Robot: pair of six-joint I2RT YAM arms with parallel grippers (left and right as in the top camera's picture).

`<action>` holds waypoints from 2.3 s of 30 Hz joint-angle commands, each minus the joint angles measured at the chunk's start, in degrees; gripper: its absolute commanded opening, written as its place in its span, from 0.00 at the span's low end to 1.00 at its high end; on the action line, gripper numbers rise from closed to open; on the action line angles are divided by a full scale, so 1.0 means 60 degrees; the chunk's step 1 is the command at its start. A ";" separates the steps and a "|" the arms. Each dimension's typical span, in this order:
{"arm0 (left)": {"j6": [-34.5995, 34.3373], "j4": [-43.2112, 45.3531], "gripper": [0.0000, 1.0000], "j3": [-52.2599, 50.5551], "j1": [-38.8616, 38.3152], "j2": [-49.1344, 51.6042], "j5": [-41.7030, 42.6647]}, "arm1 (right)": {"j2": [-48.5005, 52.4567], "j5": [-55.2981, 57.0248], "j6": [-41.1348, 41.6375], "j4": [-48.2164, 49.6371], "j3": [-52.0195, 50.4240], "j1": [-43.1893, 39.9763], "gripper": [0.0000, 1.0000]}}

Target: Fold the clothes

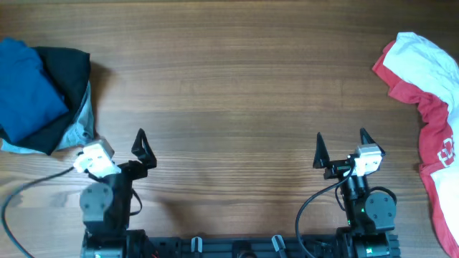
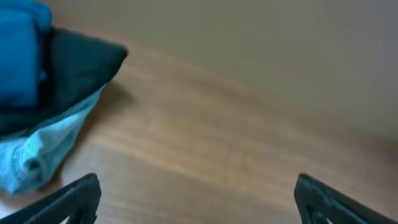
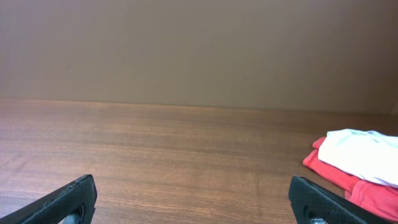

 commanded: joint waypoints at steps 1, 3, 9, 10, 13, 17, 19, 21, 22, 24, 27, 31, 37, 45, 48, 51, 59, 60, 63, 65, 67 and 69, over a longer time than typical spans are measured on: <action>-0.0011 0.1217 1.00 -0.0984 -0.0135 -0.0827 0.0153 | -0.0087 -0.0087 -0.0127 0.0044 -0.0011 0.0044 1.00; 0.0040 0.1920 1.00 -0.1388 -0.0229 -0.1268 0.0120 | -0.0087 -0.0087 -0.0124 0.0047 -0.0011 0.0047 1.00; 0.0943 0.3326 1.00 -0.2160 -0.0514 -0.1869 0.0164 | -0.0087 -0.0084 -0.0124 0.0044 -0.0011 0.0047 1.00; 0.1235 0.3293 1.00 -0.2160 -0.0594 -0.1869 0.0164 | -0.0087 -0.0084 -0.0124 0.0047 -0.0011 0.0044 1.00; 0.1424 0.2492 1.00 -0.2160 -0.0652 -0.1869 0.0160 | -0.0087 -0.0087 -0.0124 0.0044 -0.0011 0.0044 1.00; 0.1279 0.1555 1.00 -0.2160 -0.0652 -0.1869 0.0612 | -0.0087 -0.0084 -0.0127 0.0047 -0.0011 0.0044 1.00; 0.1213 0.1530 1.00 -0.2160 -0.0652 -0.1869 0.0725 | -0.0087 -0.0087 -0.0124 0.0047 -0.0011 0.0047 1.00; 0.1209 0.1530 1.00 -0.2160 -0.0652 -0.1869 0.0729 | -0.0087 -0.0087 -0.0124 0.0044 -0.0011 0.0047 1.00; 0.1213 0.1530 1.00 -0.2160 -0.0652 -0.1869 0.0729 | -0.0087 -0.0084 -0.0127 0.0044 -0.0011 0.0044 1.00; 0.1209 0.1530 1.00 -0.2160 -0.0652 -0.1865 0.0729 | -0.0087 -0.0087 -0.0131 0.0044 -0.0011 0.0047 1.00; 0.1213 0.1530 1.00 -0.2160 -0.0652 -0.1865 0.0729 | -0.0087 -0.0084 -0.0127 0.0047 -0.0011 0.0047 1.00; 0.1209 0.1530 1.00 -0.2160 -0.0652 -0.1865 0.0729 | -0.0087 -0.0087 -0.0124 0.0044 -0.0011 0.0047 1.00; 0.1209 0.1530 1.00 -0.2160 -0.0652 -0.1865 0.0729 | -0.0087 -0.0087 -0.0127 0.0044 -0.0011 0.0044 1.00; 0.1213 0.1530 1.00 -0.2160 -0.0652 -0.1865 0.0729 | -0.0087 -0.0084 -0.0127 0.0047 -0.0011 0.0047 1.00; 0.1209 0.1530 1.00 -0.2160 -0.0652 -0.1865 0.0729 | -0.0087 -0.0087 -0.0124 0.0044 -0.0011 0.0047 1.00; 0.1209 0.1530 1.00 -0.2160 -0.0652 -0.1865 0.0729 | -0.0087 -0.0084 -0.0124 0.0047 -0.0011 0.0047 1.00; 0.1209 0.1530 1.00 -0.2160 -0.0652 -0.1865 0.0729 | -0.0087 -0.0084 -0.0124 0.0047 -0.0011 0.0047 1.00; 0.1209 0.1530 1.00 -0.2160 -0.0652 -0.1865 0.0729 | -0.0087 -0.0084 -0.0127 0.0044 -0.0011 0.0047 1.00; 0.1209 0.1530 1.00 -0.2160 -0.0652 -0.1865 0.0729 | -0.0087 -0.0084 -0.0124 0.0044 -0.0011 0.0044 1.00; 0.1213 0.1530 1.00 -0.2160 -0.0652 -0.1865 0.0729 | -0.0087 -0.0084 -0.0124 0.0044 -0.0011 0.0044 1.00; 0.1209 0.1530 1.00 -0.2160 -0.0652 -0.1865 0.0729 | -0.0087 -0.0087 -0.0124 0.0044 -0.0011 0.0047 1.00; 0.1209 0.1530 1.00 -0.2160 -0.0652 -0.1865 0.0729 | -0.0087 -0.0084 -0.0127 0.0044 -0.0011 0.0047 1.00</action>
